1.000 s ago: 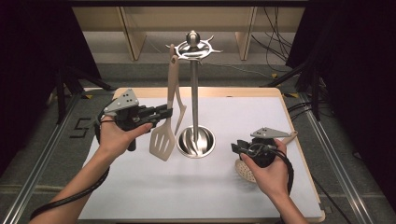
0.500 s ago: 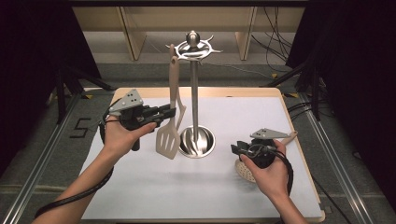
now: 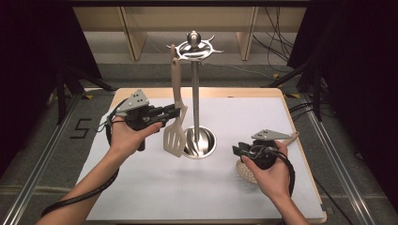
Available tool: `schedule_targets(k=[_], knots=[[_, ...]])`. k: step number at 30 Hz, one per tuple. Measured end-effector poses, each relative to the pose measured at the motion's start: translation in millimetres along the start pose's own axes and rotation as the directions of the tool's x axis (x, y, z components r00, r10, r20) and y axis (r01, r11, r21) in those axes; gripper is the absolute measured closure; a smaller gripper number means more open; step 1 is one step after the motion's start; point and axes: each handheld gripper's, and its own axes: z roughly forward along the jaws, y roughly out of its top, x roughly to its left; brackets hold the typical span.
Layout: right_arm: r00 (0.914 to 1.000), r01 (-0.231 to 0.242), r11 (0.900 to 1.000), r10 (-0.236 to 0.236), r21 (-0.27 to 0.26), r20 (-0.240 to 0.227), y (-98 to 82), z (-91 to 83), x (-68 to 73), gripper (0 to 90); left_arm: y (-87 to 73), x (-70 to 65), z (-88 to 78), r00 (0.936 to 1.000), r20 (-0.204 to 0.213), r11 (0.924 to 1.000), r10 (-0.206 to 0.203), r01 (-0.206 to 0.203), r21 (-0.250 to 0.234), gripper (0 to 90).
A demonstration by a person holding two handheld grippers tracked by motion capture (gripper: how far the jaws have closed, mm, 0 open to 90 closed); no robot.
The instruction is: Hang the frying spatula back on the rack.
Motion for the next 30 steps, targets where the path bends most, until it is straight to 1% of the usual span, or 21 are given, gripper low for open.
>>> schedule_targets(k=[2,4,7,8,9,11,12,14,16,17,18,20,21,22,23,24,25,26,27,28,30], knots=[[1.0000,-0.001,1.000,0.001,-0.001,-0.002,-0.1,0.2,0.3,68.3,-0.2,-0.8,0.9,0.9999,-0.007,1.0000,0.009,-0.009,-0.004,76.2],[0.9998,0.016,1.000,-0.016,-0.013,0.015,-0.3,0.3,-0.7,68.3,-0.3,-1.1,1.4,0.9997,-0.015,0.9998,0.017,-0.017,-0.006,75.5],[0.9998,0.014,1.000,-0.014,-0.012,0.012,-0.5,0.6,-1.2,68.3,-0.3,-1.1,0.9,0.9998,-0.017,0.9999,0.012,-0.012,-0.011,74.1],[0.9998,-0.019,1.000,0.019,-0.006,0.001,-0.9,0.6,1.1,68.3,-0.3,-1.2,0.6,0.9998,-0.014,0.9998,0.014,-0.014,-0.015,73.1],[0.9999,0.014,1.000,-0.014,-0.010,0.010,-0.5,0.7,-1.2,68.3,-0.1,-1.8,-0.3,0.9998,-0.016,0.9998,0.011,-0.011,-0.016,72.2],[0.9998,0.010,1.000,-0.010,-0.005,0.015,0.0,-0.3,-1.0,68.3,0.0,-3.1,-3.1,0.9998,-0.016,0.9996,0.012,-0.012,-0.024,69.8],[0.9992,-0.040,0.999,0.040,-0.009,-0.004,-0.7,0.6,2.3,68.3,0.1,-3.5,-4.6,0.9997,-0.016,0.9995,0.020,-0.020,-0.026,69.3],[1.0000,0.000,1.000,0.000,-0.019,-0.002,-0.2,0.2,-1.3,68.2,-0.1,-4.9,-9.2,0.9994,-0.019,0.9991,0.030,-0.030,-0.031,68.6],[0.9996,0.019,1.000,-0.018,-0.016,0.019,-0.1,-1.0,-3.0,68.2,-0.6,-4.3,-13.0,0.9991,-0.023,0.9989,0.036,-0.036,-0.028,67.8],[0.9997,-0.023,1.000,0.023,-0.006,-0.002,-0.3,-0.8,-1.3,68.3,-0.9,-3.5,-14.7,0.9988,-0.028,0.9989,0.040,-0.041,-0.025,67.8],[0.9996,-0.027,1.000,0.027,-0.008,0.001,-0.4,-1.3,-1.6,68.2,-1.1,-2.7,-16.4,0.9984,-0.035,0.9987,0.046,-0.046,-0.020,67.9],[0.9994,-0.035,0.999,0.035,-0.017,0.001,-1.0,-0.8,-2.6,68.3,-1.0,-0.5,-20.4,0.9982,-0.040,0.9987,0.044,-0.045,-0.022,68.9],[0.9999,0.000,1.000,0.000,-0.016,0.016,-0.8,-2.3,-6.2,68.3,-0.6,0.2,-22.1,0.9980,-0.045,0.9987,0.044,-0.045,-0.024,70.0],[0.9994,-0.033,0.999,0.034,-0.020,0.010,-1.7,-2.5,-4.9,68.4,-0.1,0.5,-23.7,0.9979,-0.048,0.9987,0.043,-0.044,-0.025,71.1],[0.9985,-0.054,0.999,0.054,-0.002,0.005,-1.9,-3.7,-4.8,68.4,0.7,0.8,-25.3,0.9982,-0.044,0.9987,0.041,-0.042,-0.028,72.3],[0.9996,-0.018,1.000,0.018,-0.019,0.021,-2.3,-3.6,-8.7,68.4,1.2,0.4,-27.3,0.9993,-0.032,0.9991,0.019,-0.020,-0.037,73.3],[0.9978,-0.065,0.998,0.065,-0.018,0.012,-3.3,-3.6,-7.4,68.4,1.7,0.2,-28.6,0.9997,-0.022,0.9990,0.011,-0.012,-0.044,75.0],[0.9985,-0.048,0.999,0.048,-0.004,0.026,-3.2,-5.8,-9.6,68.4,1.8,-0.5,-29.4,0.9998,-0.022,0.9988,0.006,-0.007,-0.049,76.1],[0.9987,-0.045,0.999,0.045,-0.019,0.022,-3.7,-5.3,-11.4,68.5,2.0,-0.8,-30.0,0.9996,-0.023,0.9986,0.013,-0.014,-0.050,77.0],[0.9970,-0.074,0.997,0.074,-0.004,0.023,-4.0,-6.9,-9.9,68.6,2.0,-1.8,-30.7,0.9996,-0.027,0.9988,0.011,-0.012,-0.048,78.5],[0.9988,-0.032,0.999,0.033,-0.022,0.035,-4.0,-7.9,-13.5,68.6,2.1,-3.1,-32.0,0.9995,-0.027,0.9988,0.013,-0.015,-0.047,81.9]])
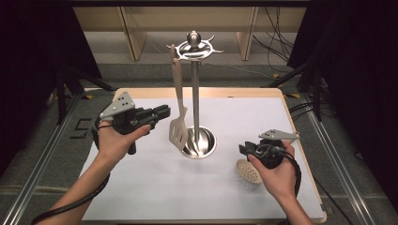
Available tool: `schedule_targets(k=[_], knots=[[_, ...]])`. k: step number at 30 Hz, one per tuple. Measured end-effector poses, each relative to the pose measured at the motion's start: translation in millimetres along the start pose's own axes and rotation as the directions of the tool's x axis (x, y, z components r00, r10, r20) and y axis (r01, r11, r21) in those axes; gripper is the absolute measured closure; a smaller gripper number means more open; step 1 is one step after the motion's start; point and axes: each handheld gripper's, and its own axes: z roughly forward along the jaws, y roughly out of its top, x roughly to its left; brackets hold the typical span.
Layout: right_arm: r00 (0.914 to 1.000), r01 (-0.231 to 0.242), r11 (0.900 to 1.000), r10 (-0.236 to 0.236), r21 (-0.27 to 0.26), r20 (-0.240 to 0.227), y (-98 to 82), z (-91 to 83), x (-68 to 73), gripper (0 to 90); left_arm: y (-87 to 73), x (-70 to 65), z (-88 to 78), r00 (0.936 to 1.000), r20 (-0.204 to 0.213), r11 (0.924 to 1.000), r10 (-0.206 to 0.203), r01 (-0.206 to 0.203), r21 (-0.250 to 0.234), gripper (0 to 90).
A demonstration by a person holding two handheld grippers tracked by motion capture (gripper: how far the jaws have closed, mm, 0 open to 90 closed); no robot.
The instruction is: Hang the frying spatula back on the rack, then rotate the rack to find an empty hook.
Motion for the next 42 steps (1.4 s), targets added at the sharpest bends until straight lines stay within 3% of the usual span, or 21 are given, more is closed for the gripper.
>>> schedule_targets(k=[1,2,3,8,11,14,19,20,21,22,25,26,33,34,37,38,42], knots=[[0.9997,0.023,1.000,-0.023,-0.016,0.010,-0.3,0.0,-1.7,68.6,0.3,-0.8,-0.7,1.0000,0.000,1.0000,-0.006,0.006,0.000,82.9],[0.9994,0.024,1.000,-0.024,0.000,0.027,0.4,-2.5,-1.6,68.5,0.6,-1.2,-1.1,0.9998,0.009,0.9999,-0.017,0.017,-0.002,84.0],[0.9992,-0.039,0.999,0.039,0.000,-0.003,-0.5,-1.5,2.1,68.5,1.0,-1.3,-1.8,0.9995,0.020,0.9997,-0.026,0.026,-0.002,85.3],[0.9997,-0.020,1.000,0.020,0.002,0.016,0.2,-3.6,-0.2,68.5,2.7,-3.0,-4.5,0.9992,0.021,0.9994,-0.033,0.033,-0.005,88.9],[0.9991,-0.041,0.999,0.041,0.005,0.013,-0.1,-4.8,2.0,68.5,4.3,-4.1,-5.9,0.9993,0.012,0.9994,-0.034,0.034,-0.002,89.1],[0.9996,0.010,1.000,-0.010,-0.005,0.028,0.2,-5.0,-1.0,68.6,7.1,-4.5,-7.1,0.9992,0.006,0.9992,-0.038,0.038,-0.009,89.1],[0.9994,0.013,1.000,-0.013,-0.009,0.032,-0.3,-5.2,-1.0,68.8,15.1,-7.4,-8.4,0.9993,0.008,0.9987,-0.037,0.037,-0.035,89.2],[0.9994,-0.028,1.000,0.028,0.006,0.020,-0.4,-5.7,1.3,68.8,17.6,-8.5,-8.6,0.9993,0.010,0.9984,-0.037,0.037,-0.042,89.2],[0.9996,-0.005,1.000,0.005,-0.005,0.027,-0.1,-5.7,-1.4,69.0,20.3,-9.5,-8.3,0.9992,0.012,0.9981,-0.038,0.038,-0.049,89.2],[0.9992,-0.029,1.000,0.029,-0.002,0.029,-0.2,-5.8,-1.1,69.1,24.8,-10.4,-7.4,0.9990,0.016,0.9974,-0.041,0.041,-0.060,89.2],[0.9990,-0.035,0.999,0.036,-0.009,0.025,-0.2,-3.5,-6.1,70.0,34.1,-10.5,-4.0,0.9990,0.014,0.9962,-0.043,0.044,-0.075,89.3],[0.9988,-0.037,0.999,0.037,0.015,0.032,0.2,-4.2,-7.9,70.3,36.9,-10.9,-3.0,0.9990,0.012,0.9957,-0.043,0.044,-0.082,89.3],[0.9991,-0.009,1.000,0.008,0.022,0.043,-0.5,-2.6,-13.0,71.5,66.2,-18.9,4.4,0.9992,0.020,0.9913,-0.035,0.037,-0.126,89.3],[0.9985,-0.046,0.998,0.045,0.032,0.033,-0.5,-2.7,-10.1,71.5,70.5,-20.3,5.5,0.9993,0.022,0.9908,-0.029,0.032,-0.131,89.3],[0.9988,-0.002,1.000,0.001,0.025,0.049,1.3,-2.0,-11.9,71.7,82.6,-20.5,9.1,0.9997,0.011,0.9880,-0.023,0.024,-0.152,89.4],[0.9981,-0.051,0.998,0.050,0.024,0.034,0.9,-1.1,-8.3,71.7,86.0,-19.8,10.1,0.9997,0.005,0.9868,-0.022,0.023,-0.160,89.4],[0.9984,-0.042,0.998,0.040,0.045,0.040,1.2,-2.6,-7.4,71.6,96.6,-18.9,13.7,0.9998,-0.008,0.9832,-0.017,0.015,-0.182,89.4]])
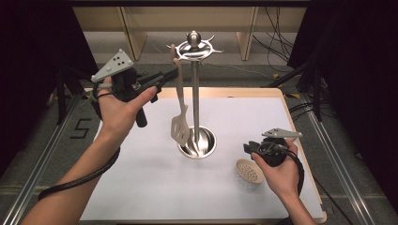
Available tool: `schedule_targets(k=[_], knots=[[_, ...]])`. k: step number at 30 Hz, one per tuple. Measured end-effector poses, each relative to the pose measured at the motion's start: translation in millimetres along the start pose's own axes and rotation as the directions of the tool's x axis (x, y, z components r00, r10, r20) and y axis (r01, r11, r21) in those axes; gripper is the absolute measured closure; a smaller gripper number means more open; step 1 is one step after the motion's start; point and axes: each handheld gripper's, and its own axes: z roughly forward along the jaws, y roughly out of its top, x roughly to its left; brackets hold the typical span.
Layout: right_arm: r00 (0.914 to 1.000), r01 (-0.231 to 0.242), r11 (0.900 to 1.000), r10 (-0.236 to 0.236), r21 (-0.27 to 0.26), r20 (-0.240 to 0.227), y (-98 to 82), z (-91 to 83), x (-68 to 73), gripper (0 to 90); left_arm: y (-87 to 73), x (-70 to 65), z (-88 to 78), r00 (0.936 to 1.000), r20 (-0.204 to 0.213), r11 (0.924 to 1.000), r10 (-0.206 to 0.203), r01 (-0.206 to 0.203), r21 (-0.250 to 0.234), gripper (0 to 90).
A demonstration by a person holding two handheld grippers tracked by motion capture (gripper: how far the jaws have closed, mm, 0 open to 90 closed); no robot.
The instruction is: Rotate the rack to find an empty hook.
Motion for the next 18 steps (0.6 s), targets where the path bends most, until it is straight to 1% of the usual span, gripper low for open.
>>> schedule_targets(k=[2,3,4,5,6,8,9,10,11,12,13,14,15,16,17,18], knots=[[1.0000,0.000,1.000,0.000,0.001,-0.001,-0.2,0.1,-0.7,71.6,2.1,-1.0,3.0,1.0000,0.000,1.0000,0.003,-0.003,-0.001,89.4],[1.0000,0.006,1.000,-0.006,-0.012,-0.001,-0.4,0.9,-1.7,71.6,3.1,-1.5,4.8,1.0000,0.001,1.0000,0.002,-0.002,-0.002,89.3],[0.9993,0.036,0.999,-0.036,-0.016,0.006,-0.1,1.1,-4.6,71.6,3.7,-1.7,6.7,1.0000,-0.003,1.0000,0.001,-0.001,-0.004,89.4],[0.9991,0.041,0.999,-0.041,-0.020,0.005,-0.3,0.9,-5.3,71.6,4.3,-1.4,8.5,1.0000,-0.004,1.0000,0.001,-0.001,-0.006,89.4],[0.9998,-0.015,1.000,0.015,-0.011,-0.014,-1.2,1.1,-2.1,71.6,4.7,-1.1,9.9,1.0000,-0.002,0.9999,-0.005,0.005,-0.009,89.4],[1.0000,-0.007,1.000,0.007,-0.020,-0.006,-1.4,0.8,-3.1,71.6,5.1,-1.7,11.3,1.0000,-0.003,0.9999,-0.002,0.002,-0.013,89.4],[0.9999,-0.002,1.000,0.002,-0.004,0.010,-1.0,-1.2,-3.6,71.6,5.0,-2.2,11.2,1.0000,-0.005,0.9998,-0.004,0.004,-0.017,89.4],[0.9998,-0.018,1.000,0.018,-0.011,-0.005,-1.2,-0.3,-2.9,71.5,5.0,-2.1,11.0,1.0000,-0.007,0.9998,-0.002,0.002,-0.020,89.4],[0.9999,-0.011,1.000,0.011,-0.008,-0.002,-0.8,-0.6,-3.6,71.5,5.0,-1.9,10.7,1.0000,-0.008,0.9998,-0.001,0.001,-0.022,89.4],[0.9998,-0.017,1.000,0.017,-0.002,-0.004,-0.5,-0.9,-3.3,71.5,5.1,-1.2,10.2,1.0000,-0.009,0.9998,0.001,-0.002,-0.022,89.4],[0.9997,0.023,1.000,-0.023,-0.015,0.008,0.1,-0.1,-6.5,71.5,5.4,-0.7,9.9,1.0000,-0.009,0.9998,0.004,-0.004,-0.020,89.4],[1.0000,0.002,1.000,-0.002,-0.002,0.008,0.2,-0.5,-4.2,71.5,5.6,-0.3,9.6,0.9999,-0.011,0.9998,0.001,-0.001,-0.021,89.5],[0.9996,0.026,1.000,-0.026,-0.008,0.010,0.6,-0.2,-5.5,71.4,5.8,0.6,9.2,0.9999,-0.015,0.9998,0.007,-0.007,-0.020,89.5],[0.9999,0.015,1.000,-0.015,-0.007,0.006,0.3,0.3,-4.5,71.4,5.9,1.0,9.0,0.9998,-0.016,0.9998,0.007,-0.008,-0.020,89.5],[0.9999,-0.013,1.000,0.013,-0.015,-0.007,-0.4,1.6,-2.4,71.4,6.0,1.7,8.5,0.9998,-0.020,0.9998,0.007,-0.007,-0.020,89.5],[0.9999,-0.015,1.000,0.015,-0.016,-0.009,-0.7,1.9,-2.2,71.4,6.1,2.9,8.0,0.9997,-0.023,0.9997,0.008,-0.008,-0.022,89.5]])
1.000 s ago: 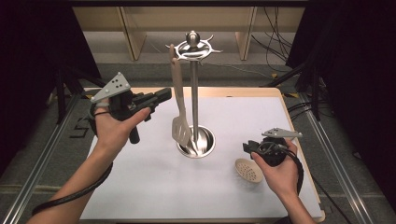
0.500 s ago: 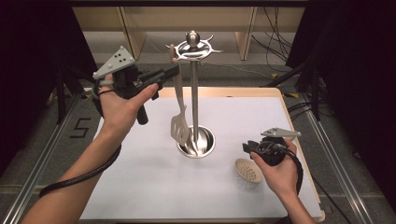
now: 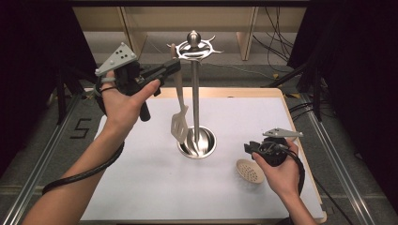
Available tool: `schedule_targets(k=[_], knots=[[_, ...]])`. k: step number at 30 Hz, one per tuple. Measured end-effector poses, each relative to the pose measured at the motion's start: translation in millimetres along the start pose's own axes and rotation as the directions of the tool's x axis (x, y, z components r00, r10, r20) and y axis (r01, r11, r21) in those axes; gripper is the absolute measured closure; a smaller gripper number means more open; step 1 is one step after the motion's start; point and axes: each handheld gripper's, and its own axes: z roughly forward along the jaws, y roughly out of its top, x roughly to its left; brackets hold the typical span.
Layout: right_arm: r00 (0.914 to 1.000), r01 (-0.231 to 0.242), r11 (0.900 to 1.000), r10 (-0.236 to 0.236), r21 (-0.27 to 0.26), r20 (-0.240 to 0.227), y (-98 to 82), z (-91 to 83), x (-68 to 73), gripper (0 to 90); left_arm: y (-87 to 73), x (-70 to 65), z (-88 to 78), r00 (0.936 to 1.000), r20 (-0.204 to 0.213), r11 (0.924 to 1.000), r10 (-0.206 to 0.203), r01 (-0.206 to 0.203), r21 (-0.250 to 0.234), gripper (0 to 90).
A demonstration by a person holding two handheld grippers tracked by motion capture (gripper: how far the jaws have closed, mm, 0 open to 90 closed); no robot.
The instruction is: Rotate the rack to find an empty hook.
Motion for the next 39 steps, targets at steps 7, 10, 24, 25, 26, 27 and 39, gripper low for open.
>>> schedule_targets(k=[7,10,24,25,26,27,39], knots=[[0.9997,0.024,1.000,-0.024,0.010,0.007,-0.1,1.6,-4.0,70.9,1.5,7.8,-2.1,0.9997,-0.024,1.0000,0.001,-0.001,0.002,89.5],[1.0000,-0.004,1.000,0.004,0.027,0.007,-0.5,1.9,-2.0,70.8,2.0,12.0,-2.1,0.9994,-0.035,1.0000,-0.005,0.005,0.001,89.5],[0.9980,0.009,0.996,-0.014,0.085,0.062,-0.6,5.1,-10.8,66.2,-15.7,13.1,-32.9,0.9969,-0.064,0.9987,0.046,-0.047,-0.019,67.2],[0.9979,0.001,0.996,-0.007,0.093,0.065,-0.9,5.9,-11.8,65.9,-19.4,13.9,-37.3,0.9968,-0.070,0.9992,0.037,-0.038,-0.015,64.8],[0.9969,-0.026,0.993,0.017,0.119,0.077,-1.0,5.4,-10.9,65.6,-24.6,15.6,-43.4,0.9962,-0.083,0.9995,0.027,-0.028,-0.013,62.4],[0.9961,-0.047,0.989,0.035,0.140,0.081,-1.6,6.6,-11.5,65.6,-30.0,17.7,-49.2,0.9951,-0.096,0.9996,0.025,-0.027,-0.012,59.2],[0.9878,-0.074,0.959,0.033,0.274,0.152,-4.0,16.5,-26.7,63.1,-85.5,36.8,-98.4,0.9650,-0.258,0.9935,0.049,-0.021,0.112,42.3]])
